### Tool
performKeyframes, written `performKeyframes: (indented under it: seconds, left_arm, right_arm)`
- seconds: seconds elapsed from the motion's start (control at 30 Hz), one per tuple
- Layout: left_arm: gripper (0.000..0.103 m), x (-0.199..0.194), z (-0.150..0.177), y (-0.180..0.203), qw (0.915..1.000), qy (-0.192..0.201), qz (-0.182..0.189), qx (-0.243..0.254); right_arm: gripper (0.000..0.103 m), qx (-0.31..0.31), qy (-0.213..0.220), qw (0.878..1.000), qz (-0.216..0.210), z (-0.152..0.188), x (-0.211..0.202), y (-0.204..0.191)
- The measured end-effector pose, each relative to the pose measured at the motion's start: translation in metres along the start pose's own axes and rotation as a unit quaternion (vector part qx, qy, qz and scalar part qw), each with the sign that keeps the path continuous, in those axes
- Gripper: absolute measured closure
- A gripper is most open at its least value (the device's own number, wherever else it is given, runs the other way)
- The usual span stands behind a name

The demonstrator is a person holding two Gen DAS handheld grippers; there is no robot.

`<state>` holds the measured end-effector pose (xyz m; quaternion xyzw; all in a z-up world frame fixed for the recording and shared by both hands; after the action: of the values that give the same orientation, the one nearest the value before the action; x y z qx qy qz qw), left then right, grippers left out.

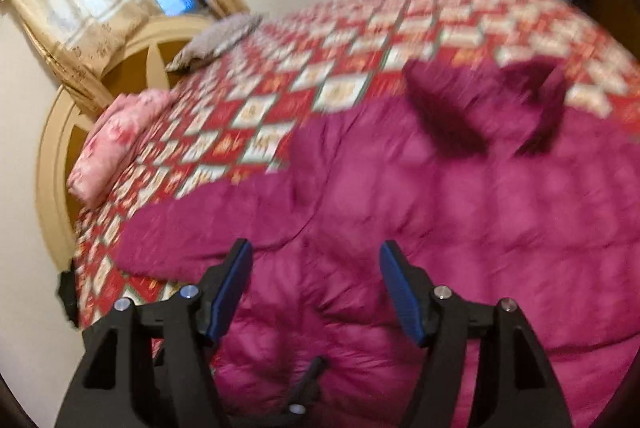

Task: Fold large clothes
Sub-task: 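Lift the sleeve with the right tool and lay it across the jacket front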

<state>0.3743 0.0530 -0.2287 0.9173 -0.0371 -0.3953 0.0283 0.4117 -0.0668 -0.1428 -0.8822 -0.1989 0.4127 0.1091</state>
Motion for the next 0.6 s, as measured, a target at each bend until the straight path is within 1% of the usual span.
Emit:
performKeyframes:
  seconds: [0.07,0.1,0.17,0.2,0.23,0.27,0.3,0.37,0.43,0.53,0.6]
  left_arm:
    - [0.001,0.001,-0.001,0.0,1.0,0.0,-0.001,0.0]
    - [0.001,0.001,-0.001,0.0,1.0,0.0,-0.001,0.0]
    - [0.001,0.001,-0.001,0.001,1.0,-0.001,-0.003,0.002]
    - [0.001,0.001,-0.001,0.001,1.0,-0.001,-0.004,0.003]
    - [0.001,0.001,-0.001,0.001,1.0,-0.001,-0.005,0.003]
    - [0.001,0.001,0.0,0.0,1.0,-0.001,-0.006,0.003]
    - [0.001,0.001,0.0,0.0,1.0,-0.002,-0.006,0.004]
    - [0.001,0.002,0.0,0.0,1.0,-0.002,-0.008,0.005]
    - [0.001,0.002,0.0,0.001,0.9999,-0.003,-0.01,0.006]
    - [0.001,0.003,0.0,0.0,0.9999,-0.006,-0.012,0.007]
    - [0.001,0.004,-0.001,0.001,0.9998,-0.009,-0.014,0.009]
  right_arm:
    - [0.035,-0.009,0.027,0.999,0.038,-0.006,-0.019,0.012]
    - [0.037,-0.013,0.042,0.996,0.074,-0.007,-0.03,0.024]
    - [0.054,-0.017,0.061,0.989,0.137,-0.009,-0.045,0.049]
    - [0.059,-0.017,0.063,0.983,0.171,-0.008,-0.05,0.065]
    - [0.065,-0.016,0.062,0.977,0.203,-0.006,-0.054,0.082]
    - [0.068,-0.011,0.059,0.97,0.236,-0.004,-0.057,0.102]
    - [0.068,0.0,0.053,0.964,0.261,0.0,-0.059,0.123]
    - [0.069,0.027,0.033,0.957,0.288,0.011,-0.061,0.162]
    - [0.07,0.051,0.014,0.949,0.31,0.02,-0.059,0.191]
    - [0.073,0.065,-0.005,0.943,0.326,0.037,-0.056,0.218]
    - [0.073,0.05,0.0,0.934,0.355,0.041,-0.056,0.224]
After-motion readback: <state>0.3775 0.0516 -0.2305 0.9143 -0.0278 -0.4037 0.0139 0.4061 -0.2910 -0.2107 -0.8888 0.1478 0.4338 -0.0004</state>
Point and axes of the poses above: each gripper's, at about its wrist camera, not at the fingertips, and x roughly the way its jaws point, y to its right, z to its underside, the point moved 5 cm from there along x, roughly the way its jaws point
